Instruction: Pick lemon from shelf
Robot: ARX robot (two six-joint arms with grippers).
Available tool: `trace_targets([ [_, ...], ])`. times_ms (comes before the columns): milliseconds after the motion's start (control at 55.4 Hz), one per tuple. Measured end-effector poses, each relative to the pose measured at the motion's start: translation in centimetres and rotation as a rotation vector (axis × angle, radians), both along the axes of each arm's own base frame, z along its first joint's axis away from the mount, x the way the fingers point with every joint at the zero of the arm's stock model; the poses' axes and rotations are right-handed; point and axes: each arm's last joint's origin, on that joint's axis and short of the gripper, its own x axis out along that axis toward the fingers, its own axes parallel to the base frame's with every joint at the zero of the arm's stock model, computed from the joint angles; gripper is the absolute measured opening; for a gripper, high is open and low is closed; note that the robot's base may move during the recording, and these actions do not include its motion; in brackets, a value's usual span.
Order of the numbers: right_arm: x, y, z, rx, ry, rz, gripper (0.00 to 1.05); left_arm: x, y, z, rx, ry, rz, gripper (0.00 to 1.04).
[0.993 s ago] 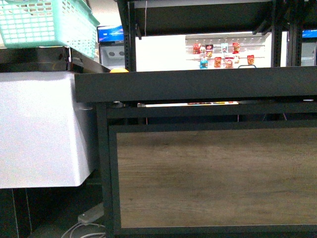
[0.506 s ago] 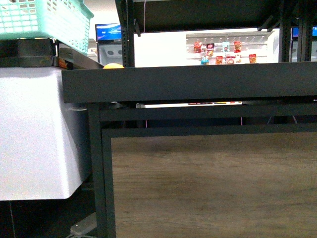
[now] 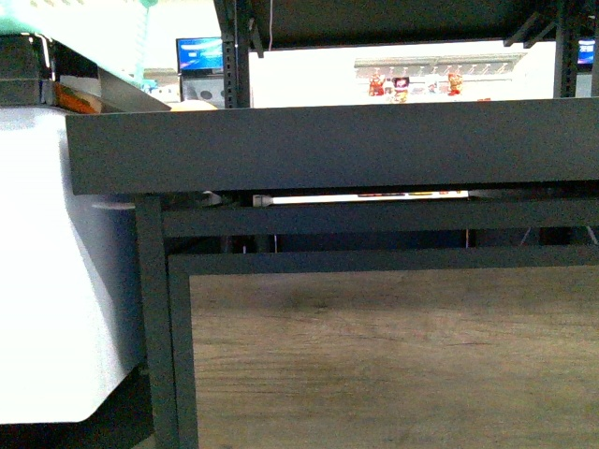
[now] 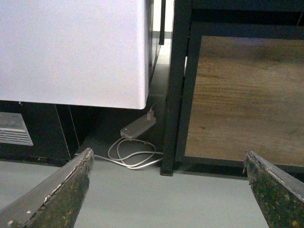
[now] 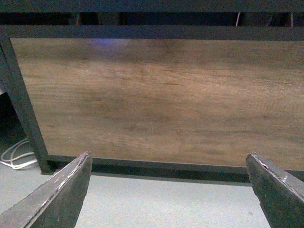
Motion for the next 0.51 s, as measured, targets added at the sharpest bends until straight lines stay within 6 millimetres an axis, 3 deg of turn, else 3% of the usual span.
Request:
trace_targets([
  [506, 0.0, 0.0, 0.0, 0.0, 0.0, 0.0, 0.97, 0.0, -0.01, 0.0, 0.0, 0.0, -0.002, 0.97],
])
